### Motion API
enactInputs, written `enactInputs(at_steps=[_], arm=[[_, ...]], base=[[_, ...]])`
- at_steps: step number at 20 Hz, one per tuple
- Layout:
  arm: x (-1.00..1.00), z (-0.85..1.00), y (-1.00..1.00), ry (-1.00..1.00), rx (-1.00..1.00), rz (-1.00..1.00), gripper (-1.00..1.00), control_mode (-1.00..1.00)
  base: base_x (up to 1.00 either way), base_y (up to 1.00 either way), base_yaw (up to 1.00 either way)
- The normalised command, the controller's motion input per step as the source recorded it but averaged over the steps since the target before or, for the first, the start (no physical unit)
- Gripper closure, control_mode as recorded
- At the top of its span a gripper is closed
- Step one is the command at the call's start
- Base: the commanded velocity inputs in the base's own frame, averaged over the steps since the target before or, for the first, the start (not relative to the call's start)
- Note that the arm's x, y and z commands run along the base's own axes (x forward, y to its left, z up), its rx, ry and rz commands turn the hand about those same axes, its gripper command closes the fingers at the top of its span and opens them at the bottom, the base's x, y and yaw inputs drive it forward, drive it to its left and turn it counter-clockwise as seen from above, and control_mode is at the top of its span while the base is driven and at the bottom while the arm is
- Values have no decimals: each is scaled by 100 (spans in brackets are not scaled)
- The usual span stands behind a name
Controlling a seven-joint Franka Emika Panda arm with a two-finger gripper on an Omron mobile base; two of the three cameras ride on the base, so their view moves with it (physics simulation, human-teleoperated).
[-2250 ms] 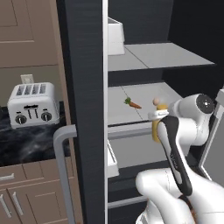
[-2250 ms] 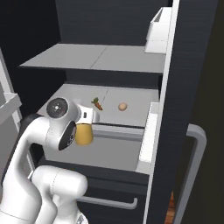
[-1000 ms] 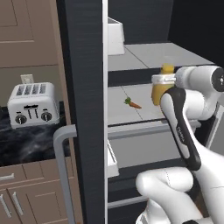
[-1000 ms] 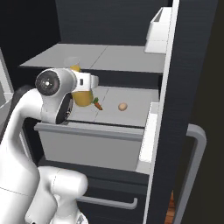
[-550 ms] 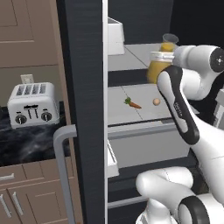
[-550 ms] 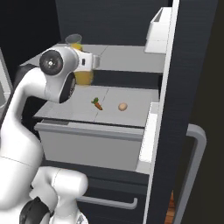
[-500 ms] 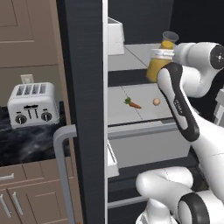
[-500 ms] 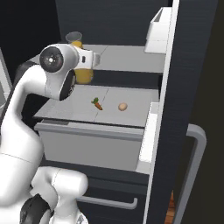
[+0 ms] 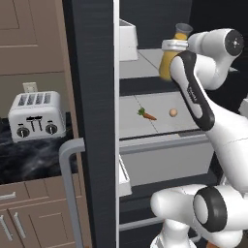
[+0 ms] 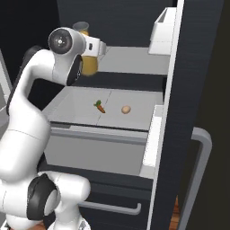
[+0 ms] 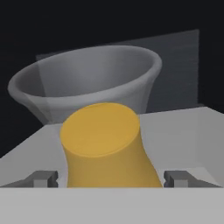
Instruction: Move the egg and carrot from the top shelf to the second highest shelf to make space. Then, place the pitcher from the counter on the cleared top shelf.
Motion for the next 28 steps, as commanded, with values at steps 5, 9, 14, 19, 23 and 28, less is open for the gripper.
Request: enactInputs(at_steps=[5, 9, 14, 19, 23, 28], arm=[[57, -16, 0, -8, 0, 0, 100, -100], [63, -2, 0, -2, 0, 0, 100, -100], [73, 0, 0, 1, 0, 0, 100, -100], [69, -3, 0, 5, 0, 0, 100, -100], [68, -9, 0, 3, 0, 0, 100, -100], [62, -21, 0, 1, -3, 0, 100, -100]], base=[[0, 0, 0], [0, 0, 0], [0, 0, 0], [0, 0, 0], [0, 0, 0], [0, 0, 0]])
